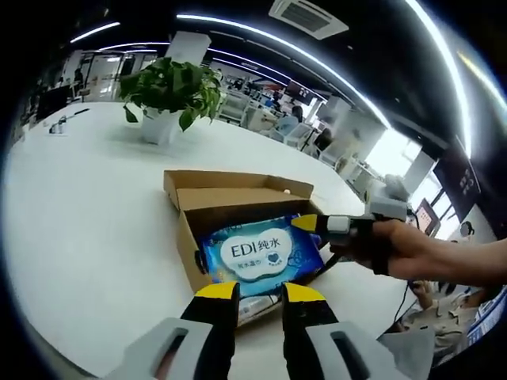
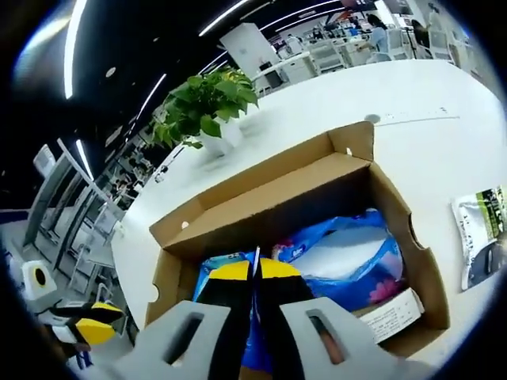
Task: Operate the shoe box by opening the lid, removing the specified soft item, and placing it in the target area until the item is outside and the box remains undamaged.
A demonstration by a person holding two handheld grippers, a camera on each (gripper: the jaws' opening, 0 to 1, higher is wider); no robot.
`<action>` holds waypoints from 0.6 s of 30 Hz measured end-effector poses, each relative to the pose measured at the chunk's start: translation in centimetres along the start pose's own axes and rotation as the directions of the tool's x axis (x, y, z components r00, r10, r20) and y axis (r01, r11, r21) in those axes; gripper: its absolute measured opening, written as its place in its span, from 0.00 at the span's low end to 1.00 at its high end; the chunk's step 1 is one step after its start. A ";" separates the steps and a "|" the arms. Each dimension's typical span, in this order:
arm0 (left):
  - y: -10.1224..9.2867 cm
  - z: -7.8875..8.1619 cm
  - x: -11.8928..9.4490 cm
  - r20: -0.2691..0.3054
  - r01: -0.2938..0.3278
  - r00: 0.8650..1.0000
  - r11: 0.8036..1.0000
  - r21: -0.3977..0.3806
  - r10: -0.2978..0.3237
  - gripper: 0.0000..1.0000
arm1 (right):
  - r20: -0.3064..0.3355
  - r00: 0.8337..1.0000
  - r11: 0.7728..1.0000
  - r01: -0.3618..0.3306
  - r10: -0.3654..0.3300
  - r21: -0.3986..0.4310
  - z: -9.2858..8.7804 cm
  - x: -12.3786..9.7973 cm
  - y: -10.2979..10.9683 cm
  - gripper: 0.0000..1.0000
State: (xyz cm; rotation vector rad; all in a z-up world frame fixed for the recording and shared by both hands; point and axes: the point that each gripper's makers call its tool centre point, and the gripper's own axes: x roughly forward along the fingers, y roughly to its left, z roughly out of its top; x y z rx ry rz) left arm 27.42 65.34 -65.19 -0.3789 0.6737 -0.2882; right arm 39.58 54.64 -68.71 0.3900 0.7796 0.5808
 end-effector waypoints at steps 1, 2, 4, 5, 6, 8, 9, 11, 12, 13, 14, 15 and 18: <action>0.0 0.0 0.0 0.000 0.001 1.000 1.000 0.000 -0.001 0.21 | 0.003 1.000 1.000 0.000 0.000 0.004 0.1 -0.2 -0.1 0.00; -0.1 0.1 0.1 0.001 0.002 1.000 1.000 0.000 -0.002 0.21 | 0.005 1.000 1.000 0.002 -0.002 0.009 0.1 -0.3 -0.1 0.00; -0.1 0.2 0.4 0.000 0.006 1.000 1.000 0.003 -0.006 0.21 | 0.013 1.000 1.000 -0.003 0.002 0.018 0.3 -0.7 -0.1 0.00; -0.2 0.2 0.6 -0.001 0.008 1.000 1.000 0.004 -0.008 0.21 | 0.015 1.000 1.000 -0.005 0.005 0.018 0.4 -0.9 -0.2 0.00; -0.3 0.3 0.7 -0.002 0.011 1.000 1.000 0.006 -0.011 0.21 | 0.018 1.000 1.000 -0.004 0.004 0.013 0.5 -1.2 -0.3 0.00; -0.5 0.3 1.0 -0.004 0.015 1.000 1.000 0.010 -0.015 0.21 | 0.022 1.000 1.000 -0.003 0.003 0.009 0.6 -1.5 -0.6 0.00; -0.6 0.3 1.2 -0.006 0.017 1.000 1.000 0.011 -0.017 0.21 | 0.027 1.000 1.000 0.000 0.000 0.022 0.6 -1.9 -0.6 0.00; -0.6 0.4 1.6 -0.009 0.021 1.000 1.000 0.013 -0.020 0.21 | 0.038 0.999 0.999 -0.002 0.001 0.036 0.7 -2.3 -0.7 0.00; -0.7 0.4 1.7 -0.011 0.021 1.000 1.000 0.016 -0.021 0.21 | 0.041 0.999 0.999 -0.002 0.001 0.040 0.7 -2.5 -0.8 0.00; -0.7 0.3 1.9 -0.015 0.023 1.000 1.000 0.020 -0.023 0.21 | 0.047 0.999 0.999 -0.004 0.002 0.046 0.7 -2.7 -0.8 0.00; -0.6 0.1 2.3 -0.021 0.021 1.000 0.999 0.028 -0.021 0.21 | 0.055 0.998 0.998 -0.005 0.002 0.060 0.8 -2.9 -0.9 0.00; -0.5 0.0 2.5 -0.027 0.020 0.999 0.999 0.030 -0.019 0.21 | 0.066 0.998 0.997 -0.007 0.002 0.078 0.8 -3.1 -1.0 0.00; -0.4 -0.3 3.2 -0.041 0.022 0.999 0.999 0.024 -0.021 0.21 | 0.080 0.997 0.995 -0.005 -0.004 0.102 1.0 -3.4 -1.6 0.00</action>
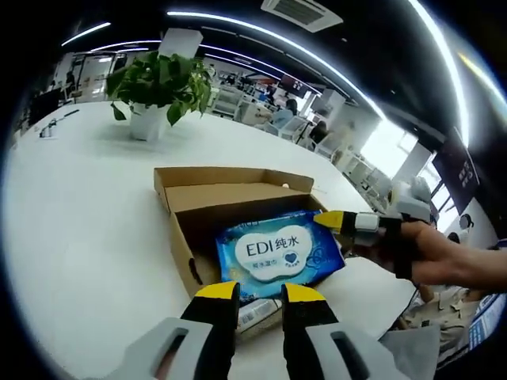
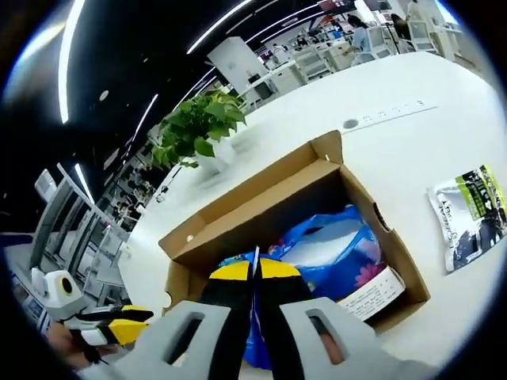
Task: Operate the shoe box by opening the lid, removing the specified soft item, and placing it in the target area until the item is outside and the box remains undamaged.
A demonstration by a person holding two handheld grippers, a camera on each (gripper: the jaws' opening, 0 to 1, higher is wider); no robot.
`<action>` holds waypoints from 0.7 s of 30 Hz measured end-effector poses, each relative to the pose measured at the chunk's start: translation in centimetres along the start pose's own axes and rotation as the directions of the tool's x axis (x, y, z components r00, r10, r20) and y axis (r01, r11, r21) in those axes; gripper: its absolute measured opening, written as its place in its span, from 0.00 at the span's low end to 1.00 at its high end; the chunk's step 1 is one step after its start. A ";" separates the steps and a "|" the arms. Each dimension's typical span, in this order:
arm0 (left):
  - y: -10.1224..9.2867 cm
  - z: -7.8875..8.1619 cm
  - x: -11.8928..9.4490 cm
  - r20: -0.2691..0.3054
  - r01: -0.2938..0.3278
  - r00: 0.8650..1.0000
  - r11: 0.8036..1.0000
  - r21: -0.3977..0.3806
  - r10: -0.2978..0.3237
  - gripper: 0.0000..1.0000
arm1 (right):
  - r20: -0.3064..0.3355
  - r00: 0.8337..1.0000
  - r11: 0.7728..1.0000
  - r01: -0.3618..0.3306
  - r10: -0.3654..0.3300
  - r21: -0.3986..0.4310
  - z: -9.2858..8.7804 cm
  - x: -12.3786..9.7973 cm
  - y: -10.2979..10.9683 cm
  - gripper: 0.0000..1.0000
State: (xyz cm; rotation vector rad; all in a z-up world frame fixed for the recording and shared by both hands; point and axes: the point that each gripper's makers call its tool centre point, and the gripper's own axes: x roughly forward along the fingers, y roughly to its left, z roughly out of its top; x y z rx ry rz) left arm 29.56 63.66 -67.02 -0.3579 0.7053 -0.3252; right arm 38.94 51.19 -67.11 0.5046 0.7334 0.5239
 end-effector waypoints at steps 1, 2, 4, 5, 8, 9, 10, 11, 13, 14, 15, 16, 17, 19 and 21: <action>-0.1 0.0 0.2 -0.005 0.001 1.000 1.000 0.002 -0.001 0.21 | 0.007 1.000 1.000 0.003 -0.003 0.006 0.2 0.0 -0.3 0.00; -0.1 -0.1 0.5 -0.007 0.002 1.000 1.000 0.004 -0.002 0.21 | 0.009 1.000 1.000 0.002 -0.002 0.014 0.3 -0.1 -0.4 0.00; -0.3 0.0 0.8 -0.012 0.007 1.000 1.000 0.008 -0.007 0.21 | 0.015 1.000 1.000 0.001 -0.001 0.023 0.6 -0.1 -0.6 0.00; -0.4 0.0 1.0 -0.015 0.009 1.000 1.000 0.010 -0.009 0.21 | 0.017 1.000 1.000 0.000 -0.001 0.022 0.7 -0.2 -0.7 0.00; -0.6 0.1 1.9 -0.022 0.015 1.000 1.000 0.021 -0.015 0.21 | 0.029 1.000 1.000 -0.004 0.003 0.028 1.2 -0.5 -0.9 0.00; -0.6 0.2 2.1 -0.024 0.016 1.000 1.000 0.022 -0.015 0.21 | 0.032 0.999 1.000 -0.006 0.005 0.028 1.4 -0.7 -0.8 0.00; -0.8 0.2 2.3 -0.026 0.019 1.000 1.000 0.022 -0.018 0.21 | 0.034 0.999 1.000 -0.006 0.005 0.028 1.6 -0.8 -1.0 0.00; -0.8 0.3 2.4 -0.026 0.021 0.999 1.000 0.023 -0.020 0.21 | 0.035 0.999 0.999 -0.007 0.006 0.034 1.7 -0.9 -1.1 0.00; -1.0 0.4 3.0 -0.033 0.024 0.999 0.999 0.031 -0.023 0.21 | 0.045 0.999 0.999 -0.005 0.003 0.046 2.0 -1.3 -1.4 0.00; -1.1 0.4 3.2 -0.037 0.026 0.999 0.999 0.037 -0.024 0.21 | 0.047 0.999 0.999 -0.005 0.003 0.047 2.1 -1.4 -1.6 0.00; -1.2 0.4 3.4 -0.039 0.028 0.999 0.999 0.040 -0.026 0.21 | 0.053 0.999 0.999 -0.001 -0.002 0.048 2.3 -1.7 -1.7 0.00; -1.3 0.5 3.6 -0.042 0.030 0.999 0.999 0.043 -0.028 0.21 | 0.056 0.998 0.999 0.002 -0.005 0.051 2.5 -1.8 -2.0 0.00; -1.3 0.5 3.8 -0.045 0.032 0.999 0.998 0.045 -0.030 0.21 | 0.062 0.998 0.998 0.006 -0.009 0.061 2.6 -2.0 -2.4 0.00; -1.5 0.6 4.2 -0.049 0.036 0.998 0.998 0.052 -0.033 0.21 | 0.065 0.998 0.997 0.013 -0.018 0.075 2.8 -2.3 -2.7 0.00; -1.6 0.7 4.8 -0.059 0.039 0.998 0.997 0.059 -0.036 0.21 | 0.076 0.997 0.996 0.019 -0.026 0.087 3.1 -2.7 -3.0 0.00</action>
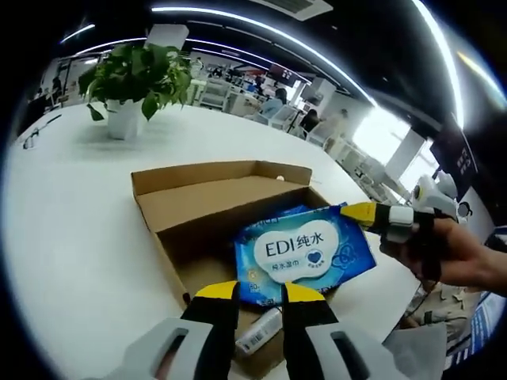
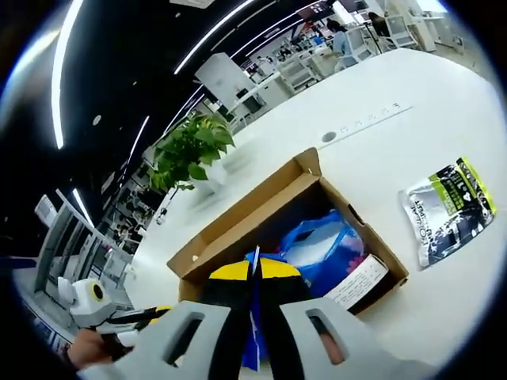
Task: Operate the shoe box by opening the lid, removing the specified soft item, and placing it in the target area until the item is outside and the box remains undamaged.
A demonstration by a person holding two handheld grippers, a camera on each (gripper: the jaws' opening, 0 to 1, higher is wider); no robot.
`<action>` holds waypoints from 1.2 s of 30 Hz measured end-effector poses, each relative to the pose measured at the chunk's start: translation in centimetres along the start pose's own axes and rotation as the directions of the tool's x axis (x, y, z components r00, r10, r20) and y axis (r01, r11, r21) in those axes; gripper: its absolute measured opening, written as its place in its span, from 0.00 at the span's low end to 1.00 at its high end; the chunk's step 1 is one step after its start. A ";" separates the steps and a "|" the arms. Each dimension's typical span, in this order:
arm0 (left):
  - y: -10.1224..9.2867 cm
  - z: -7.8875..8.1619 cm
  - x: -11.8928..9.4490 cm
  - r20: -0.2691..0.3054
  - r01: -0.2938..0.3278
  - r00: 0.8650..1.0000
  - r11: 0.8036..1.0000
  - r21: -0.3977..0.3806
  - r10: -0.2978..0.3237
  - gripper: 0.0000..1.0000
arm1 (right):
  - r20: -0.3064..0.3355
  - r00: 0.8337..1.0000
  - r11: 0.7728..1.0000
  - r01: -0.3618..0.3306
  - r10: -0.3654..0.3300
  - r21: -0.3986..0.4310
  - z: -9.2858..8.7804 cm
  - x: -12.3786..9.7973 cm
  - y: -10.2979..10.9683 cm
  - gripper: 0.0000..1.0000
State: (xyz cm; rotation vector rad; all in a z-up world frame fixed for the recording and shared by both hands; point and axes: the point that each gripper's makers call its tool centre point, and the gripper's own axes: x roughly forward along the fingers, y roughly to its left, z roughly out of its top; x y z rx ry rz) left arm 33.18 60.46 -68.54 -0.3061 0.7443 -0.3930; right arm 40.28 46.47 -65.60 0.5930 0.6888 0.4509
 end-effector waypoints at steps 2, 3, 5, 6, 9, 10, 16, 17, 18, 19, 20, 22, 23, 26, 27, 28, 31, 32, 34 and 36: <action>-0.1 0.2 0.5 -0.005 0.004 1.000 1.000 0.003 -0.004 0.21 | 0.014 1.000 1.000 0.005 -0.005 0.001 0.5 -0.4 -0.3 0.00; -0.2 0.2 0.7 -0.007 0.006 1.000 1.000 0.003 -0.006 0.21 | 0.019 1.000 1.000 0.006 -0.006 0.001 0.6 -0.5 -0.4 0.00; -0.5 0.5 1.3 -0.012 0.014 1.000 1.000 0.007 -0.014 0.21 | 0.029 1.000 1.000 0.012 -0.013 0.018 0.8 -0.8 -0.9 0.00; -0.9 0.5 1.7 -0.018 0.021 1.000 1.000 0.013 -0.021 0.21 | 0.032 0.999 1.000 0.014 -0.015 0.024 0.8 -0.9 -1.2 0.00; -1.6 0.7 2.7 -0.032 0.035 0.999 0.999 0.033 -0.034 0.21 | 0.040 0.999 0.998 0.015 -0.017 0.066 0.8 -1.0 -1.8 0.00; -1.7 0.7 3.1 -0.039 0.038 0.999 0.998 0.043 -0.036 0.21 | 0.042 0.999 0.998 0.016 -0.019 0.067 0.7 -1.0 -1.9 0.00; -1.4 0.2 5.0 -0.097 0.027 0.995 0.998 0.063 -0.021 0.21 | 0.043 0.998 0.995 0.031 -0.036 0.097 0.7 -1.4 -3.2 0.00; -1.3 0.2 5.2 -0.101 0.023 0.995 0.997 0.072 -0.016 0.21 | 0.042 0.998 0.994 0.034 -0.039 0.101 0.7 -1.5 -3.4 0.00; -1.0 0.0 5.4 -0.114 0.015 0.993 0.997 0.081 -0.006 0.21 | 0.041 0.998 0.994 0.037 -0.041 0.104 0.6 -1.6 -3.7 0.00; -0.8 -0.1 5.5 -0.122 0.008 0.992 0.997 0.083 0.002 0.21 | 0.039 0.998 0.993 0.041 -0.045 0.109 0.5 -1.6 -3.9 0.00; -0.5 -0.2 5.6 -0.126 0.000 0.992 0.997 0.083 0.010 0.21 | 0.038 0.998 0.992 0.045 -0.049 0.114 0.5 -1.6 -4.2 0.00; 0.0 -0.2 5.8 -0.132 -0.012 0.991 0.997 0.079 0.022 0.22 | 0.033 0.998 0.990 0.053 -0.057 0.128 0.4 -1.8 -4.8 0.00; 0.1 -0.3 5.9 -0.137 -0.016 0.990 0.997 0.076 0.026 0.22 | 0.030 0.998 0.990 0.056 -0.060 0.131 0.3 -1.8 -5.1 0.00; 0.1 -0.9 6.3 -0.177 -0.006 0.984 0.998 0.066 0.017 0.22 | 0.027 0.997 0.988 0.064 -0.068 0.139 0.1 -1.9 -5.6 0.01; 0.1 -0.9 6.5 -0.184 -0.007 0.983 0.998 0.067 0.019 0.22 | 0.026 0.997 0.986 0.064 -0.068 0.152 0.0 -1.9 -5.8 0.01; 0.1 -0.9 6.6 -0.186 -0.008 0.982 0.998 0.068 0.020 0.22 | 0.025 0.997 0.985 0.064 -0.069 0.158 -0.1 -2.0 -5.9 0.01; -0.2 -1.1 6.9 -0.218 0.008 0.976 0.999 0.031 -0.001 0.23 | 0.022 0.997 0.983 0.063 -0.068 0.174 -0.3 -2.0 -6.3 0.01; -0.2 -1.0 7.0 -0.221 0.010 0.975 1.000 0.025 -0.004 0.23 | 0.022 0.998 0.983 0.060 -0.065 0.176 -0.3 -2.0 -6.3 0.01; -0.4 -0.8 7.4 -0.214 0.026 0.976 1.000 -0.013 -0.028 0.23 | 0.019 0.998 0.984 0.062 -0.066 0.169 -0.4 -2.0 -6.3 0.01; -0.4 -0.9 7.6 -0.219 0.031 0.975 0.999 -0.025 -0.036 0.21 | 0.017 0.998 0.984 0.053 -0.057 0.172 -0.3 -2.0 -6.2 0.01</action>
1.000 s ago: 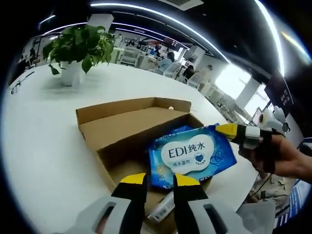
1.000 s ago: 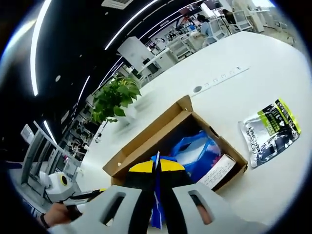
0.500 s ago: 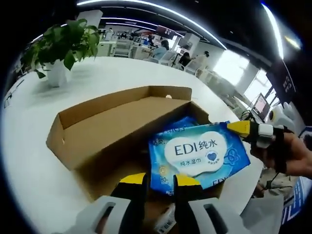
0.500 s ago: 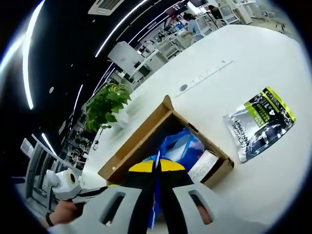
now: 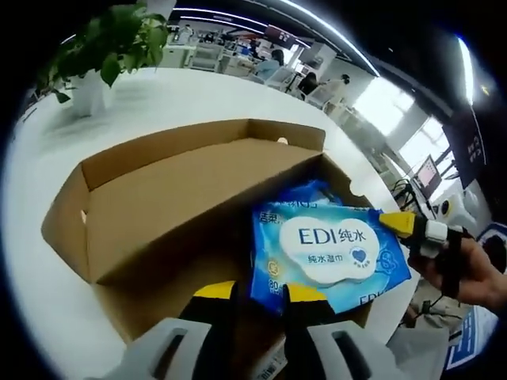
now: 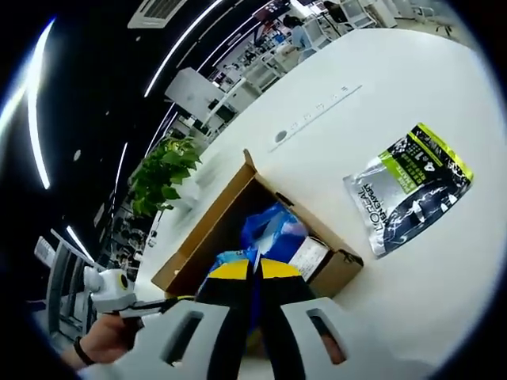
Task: Operate the shoe box by opening the lid, removing the specified soft item, and placing it in the target area until the item is outside and the box remains undamaged.
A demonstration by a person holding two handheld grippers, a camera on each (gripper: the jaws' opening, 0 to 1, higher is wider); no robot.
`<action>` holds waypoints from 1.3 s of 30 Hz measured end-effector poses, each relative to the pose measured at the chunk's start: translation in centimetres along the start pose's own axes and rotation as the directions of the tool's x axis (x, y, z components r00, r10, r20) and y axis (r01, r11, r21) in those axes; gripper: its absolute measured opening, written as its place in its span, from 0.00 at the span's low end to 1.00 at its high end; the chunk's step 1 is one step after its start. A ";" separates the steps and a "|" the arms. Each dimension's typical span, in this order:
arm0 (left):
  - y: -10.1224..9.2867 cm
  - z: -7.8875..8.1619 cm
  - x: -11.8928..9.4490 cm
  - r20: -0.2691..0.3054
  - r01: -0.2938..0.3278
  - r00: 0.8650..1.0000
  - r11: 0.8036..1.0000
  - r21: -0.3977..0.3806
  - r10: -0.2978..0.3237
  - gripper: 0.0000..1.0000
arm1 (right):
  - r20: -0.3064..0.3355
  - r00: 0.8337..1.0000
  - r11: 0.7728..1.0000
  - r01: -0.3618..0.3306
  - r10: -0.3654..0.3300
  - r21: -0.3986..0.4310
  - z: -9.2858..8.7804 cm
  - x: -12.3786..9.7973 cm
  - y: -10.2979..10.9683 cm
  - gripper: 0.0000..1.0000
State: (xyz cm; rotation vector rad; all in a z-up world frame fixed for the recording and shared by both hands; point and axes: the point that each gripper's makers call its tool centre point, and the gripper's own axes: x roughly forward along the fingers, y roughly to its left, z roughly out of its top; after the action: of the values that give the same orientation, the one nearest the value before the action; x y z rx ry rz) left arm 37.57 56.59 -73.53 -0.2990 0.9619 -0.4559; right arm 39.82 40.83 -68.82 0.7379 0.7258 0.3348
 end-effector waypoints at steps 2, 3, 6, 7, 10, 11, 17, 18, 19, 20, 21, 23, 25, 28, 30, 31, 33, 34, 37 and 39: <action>0.0 0.1 0.4 -0.001 0.012 1.000 1.000 -0.013 -0.012 0.20 | -0.003 1.000 1.000 -0.009 0.009 -0.008 0.0 0.0 0.0 0.01; 0.0 0.0 0.4 -0.005 0.012 1.000 1.000 -0.019 -0.012 0.19 | -0.010 0.999 0.999 -0.038 0.038 -0.020 -0.1 0.1 0.4 0.02; 0.1 -0.1 0.3 -0.012 0.024 1.000 0.999 -0.040 -0.025 0.11 | -0.075 0.993 0.996 -0.092 0.091 -0.010 -0.7 -0.2 0.8 0.04; 0.1 -0.1 0.3 -0.010 0.028 1.000 0.999 -0.046 -0.028 0.10 | -0.097 0.990 0.994 -0.106 0.105 -0.009 -1.0 -0.4 0.9 0.05; -0.1 0.1 0.1 -0.001 0.033 0.999 0.998 -0.060 -0.033 0.08 | -0.158 0.981 0.991 -0.122 0.111 -0.062 -2.2 -0.9 1.0 0.07; -0.2 0.1 0.1 0.000 0.032 0.999 0.998 -0.061 -0.032 0.07 | -0.159 0.981 0.989 -0.125 0.113 -0.073 -2.4 -0.9 1.2 0.08; -0.5 0.1 -0.6 0.010 0.038 0.999 0.996 -0.078 -0.037 0.05 | -0.148 0.984 0.987 -0.111 0.094 -0.115 -2.3 -1.1 1.2 0.03; -0.7 0.2 -1.0 0.018 0.041 0.999 0.996 -0.077 -0.040 0.05 | -0.149 0.985 0.987 -0.108 0.089 -0.121 -2.3 -1.2 1.2 0.02; -0.8 0.3 -1.1 0.025 0.044 0.999 0.996 -0.073 -0.042 0.05 | -0.151 0.985 0.987 -0.104 0.085 -0.122 -2.3 -1.2 1.1 0.01; -0.9 0.4 -1.3 0.031 0.045 0.999 0.996 -0.071 -0.043 0.05 | -0.152 0.985 0.987 -0.101 0.082 -0.124 -2.3 -1.2 1.1 0.01; -1.0 0.4 -1.6 0.038 0.044 0.998 0.997 -0.066 -0.042 0.05 | -0.153 0.985 0.986 -0.098 0.078 -0.132 -2.3 -1.2 1.2 0.00; -0.9 0.5 -1.7 0.044 0.041 0.998 0.997 -0.064 -0.038 0.05 | -0.153 0.985 0.986 -0.098 0.076 -0.139 -2.3 -1.1 1.4 0.00; -0.8 0.4 -1.8 0.048 0.038 0.998 0.997 -0.065 -0.035 0.04 | -0.152 0.985 0.984 -0.099 0.077 -0.145 -2.4 -1.1 1.6 0.00; -0.8 0.3 -2.3 0.058 0.028 0.998 0.997 -0.068 -0.024 0.04 | -0.151 0.985 0.982 -0.110 0.087 -0.154 -2.4 -1.2 2.2 0.00; -0.9 0.4 -2.7 0.070 0.023 0.997 0.998 -0.060 -0.018 0.04 | -0.148 0.984 0.980 -0.119 0.096 -0.160 -2.3 -1.3 2.6 0.00; -0.9 0.5 -2.9 0.075 0.022 0.997 0.998 -0.059 -0.018 0.04 | -0.145 0.984 0.979 -0.122 0.098 -0.162 -2.3 -1.4 2.7 0.00; -1.0 0.6 -3.3 0.085 0.022 0.996 0.998 -0.060 -0.017 0.04 | -0.140 0.985 0.979 -0.127 0.105 -0.161 -2.2 -1.5 2.9 0.00; -1.1 0.7 -3.4 0.089 0.022 0.996 0.998 -0.060 -0.016 0.04 | -0.139 0.985 0.979 -0.129 0.107 -0.160 -2.1 -1.5 3.0 0.00; -1.2 0.9 -4.0 0.106 0.021 0.994 0.998 -0.059 -0.015 0.04 | -0.133 0.984 0.977 -0.138 0.117 -0.162 -2.1 -1.8 3.4 0.00; -1.5 1.1 -4.5 0.117 0.022 0.993 0.998 -0.059 -0.015 0.04 | -0.124 0.985 0.977 -0.143 0.123 -0.160 -2.0 -2.1 3.7 0.00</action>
State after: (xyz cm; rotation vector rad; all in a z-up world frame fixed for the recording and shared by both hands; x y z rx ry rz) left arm 35.91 57.57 -69.04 -0.3854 0.8602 -0.4222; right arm 36.83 43.31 -66.20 0.6119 0.7469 0.5574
